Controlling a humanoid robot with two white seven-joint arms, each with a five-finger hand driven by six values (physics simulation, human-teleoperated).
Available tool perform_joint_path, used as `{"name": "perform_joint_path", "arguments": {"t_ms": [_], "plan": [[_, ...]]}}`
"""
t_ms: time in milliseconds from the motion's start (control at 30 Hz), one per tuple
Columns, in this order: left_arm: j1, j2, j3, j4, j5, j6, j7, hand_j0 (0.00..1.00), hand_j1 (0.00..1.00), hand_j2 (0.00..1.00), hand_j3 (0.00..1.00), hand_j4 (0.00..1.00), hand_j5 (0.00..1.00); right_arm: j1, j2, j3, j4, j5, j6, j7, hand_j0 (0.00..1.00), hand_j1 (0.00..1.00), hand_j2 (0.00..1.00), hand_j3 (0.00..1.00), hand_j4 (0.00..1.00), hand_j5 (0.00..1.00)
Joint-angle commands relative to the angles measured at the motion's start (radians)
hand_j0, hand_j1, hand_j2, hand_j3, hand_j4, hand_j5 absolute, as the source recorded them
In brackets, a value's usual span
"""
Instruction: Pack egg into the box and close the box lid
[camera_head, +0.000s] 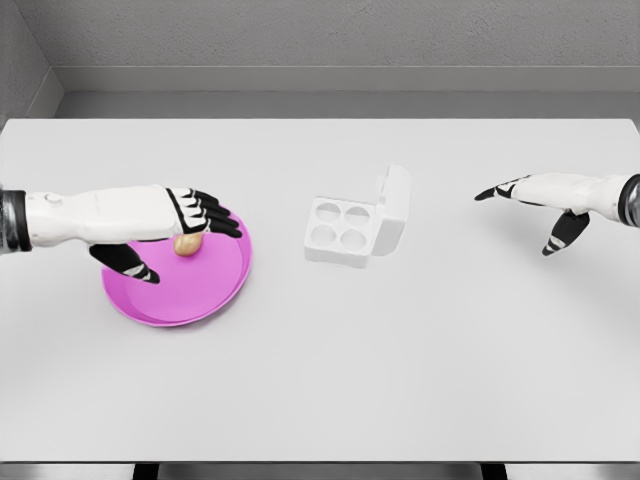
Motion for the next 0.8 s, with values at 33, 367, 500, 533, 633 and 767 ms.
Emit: {"name": "perform_joint_path", "arguments": {"t_ms": [33, 367, 500, 533, 633, 767], "plan": [[-0.005, -0.033, -0.008, 0.055, -0.069, 0.002, 0.000, 1.00, 1.00, 1.00, 1.00, 1.00, 1.00, 0.000, 0.000, 0.002, 0.001, 0.000, -0.018, 0.000, 1.00, 1.00, 1.00, 1.00, 1.00, 1.00], [-0.100, -0.047, -0.127, 0.078, -0.088, 0.002, 0.000, 1.00, 1.00, 1.00, 1.00, 1.00, 1.00, -0.003, -0.013, 0.007, 0.018, 0.000, -0.162, 0.000, 1.00, 1.00, 1.00, 1.00, 1.00, 1.00], [-0.103, -0.047, -0.130, 0.082, -0.089, 0.002, 0.000, 1.00, 1.00, 1.00, 1.00, 1.00, 1.00, -0.003, -0.015, 0.006, 0.004, -0.002, -0.168, 0.000, 1.00, 1.00, 1.00, 1.00, 1.00, 1.00], [-0.106, -0.048, -0.129, 0.084, -0.089, 0.002, 0.000, 1.00, 1.00, 1.00, 1.00, 1.00, 1.00, -0.005, -0.015, 0.006, 0.004, -0.002, -0.168, 0.000, 1.00, 1.00, 1.00, 1.00, 1.00, 1.00], [-0.118, -0.056, -0.127, 0.122, -0.095, 0.002, 0.000, 1.00, 1.00, 1.00, 1.00, 1.00, 1.00, -0.003, -0.007, 0.004, 0.004, -0.002, -0.178, 0.000, 1.00, 1.00, 1.00, 1.00, 1.00, 1.00], [-0.120, -0.056, -0.129, 0.139, -0.098, 0.002, 0.000, 1.00, 1.00, 1.00, 1.00, 1.00, 1.00, 0.002, -0.003, 0.001, -0.019, -0.002, -0.178, 0.000, 1.00, 1.00, 1.00, 1.00, 1.00, 1.00]]}}
